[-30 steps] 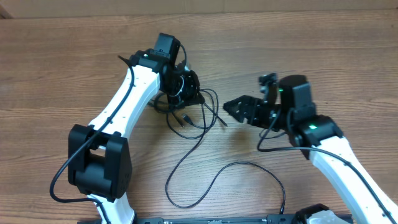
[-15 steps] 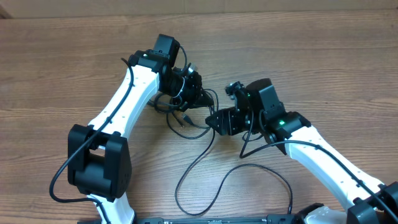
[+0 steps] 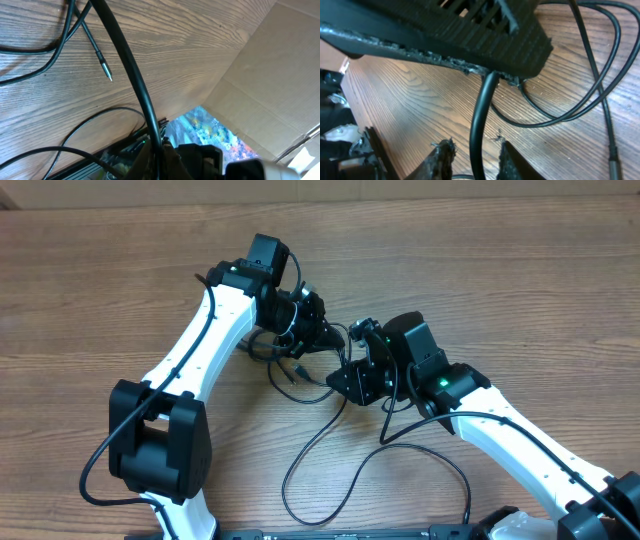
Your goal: Untangle cables
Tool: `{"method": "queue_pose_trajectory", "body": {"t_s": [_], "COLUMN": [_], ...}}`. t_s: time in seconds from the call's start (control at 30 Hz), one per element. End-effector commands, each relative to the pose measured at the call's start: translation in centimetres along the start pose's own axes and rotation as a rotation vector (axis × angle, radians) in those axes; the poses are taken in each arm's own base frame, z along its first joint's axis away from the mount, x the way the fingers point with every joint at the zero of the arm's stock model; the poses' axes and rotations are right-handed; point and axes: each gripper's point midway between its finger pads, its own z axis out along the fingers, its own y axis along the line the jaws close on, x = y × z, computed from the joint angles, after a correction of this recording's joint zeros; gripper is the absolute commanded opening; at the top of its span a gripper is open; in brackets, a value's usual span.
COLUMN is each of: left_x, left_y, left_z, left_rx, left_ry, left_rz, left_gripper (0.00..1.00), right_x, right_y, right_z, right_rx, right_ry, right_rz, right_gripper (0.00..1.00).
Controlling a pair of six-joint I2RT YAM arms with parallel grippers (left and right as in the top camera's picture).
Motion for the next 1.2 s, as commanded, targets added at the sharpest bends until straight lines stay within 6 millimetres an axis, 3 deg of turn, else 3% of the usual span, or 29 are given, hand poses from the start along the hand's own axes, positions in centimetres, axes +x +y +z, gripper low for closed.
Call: {"method": "queue_pose_trajectory", "body": {"t_s": [0.0, 0.27, 0.43, 0.5, 0.6, 0.73, 0.97, 1.17], "left_x": [0.0, 0.0, -0.1, -0.1, -0.2, -0.3, -1.2, -3.7], "left_y": [-0.8, -0.9, -0.8, -0.8, -0.9, -1.1, -1.2, -0.2], "left_z": [-0.4, -0.4, -0.4, -0.4, -0.4, -0.4, -1.0, -3.7], "left_rx": [0.02, 0.021, 0.019, 0.019, 0.021, 0.027, 0.042, 0.07], "left_ry": [-0.004, -0.006, -0.008, -0.008, -0.012, -0.018, -0.048, -0.117], "left_rz": [-0.005, -0.001, 0.01, 0.011, 0.051, 0.158, 0.277, 0.258], "left_gripper": [0.04, 0.07, 0.19, 0.34, 0.72, 1.0, 0.99, 1.0], "right_x": [-0.4, -0.7, -2.2, -3.2, -4.8, -6.3, -6.3, -5.8], "right_y": [0.5, -0.2, 0.2, 0.7, 0.2, -1.8, -4.4, -4.8], "right_z": [0.0, 0.0, -0.5, -1.1, -2.6, -5.6, -9.7, -11.8], "right_rx": [-0.01, 0.031, 0.022, 0.014, 0.066, 0.192, 0.297, 0.322], "right_ry": [-0.007, -0.022, -0.086, -0.131, -0.215, -0.32, -0.376, -0.394], "right_rz": [-0.016, 0.015, 0.032, 0.011, 0.036, 0.071, 0.139, 0.166], "right_gripper": [0.27, 0.05, 0.04, 0.04, 0.04, 0.04, 0.04, 0.04]}}
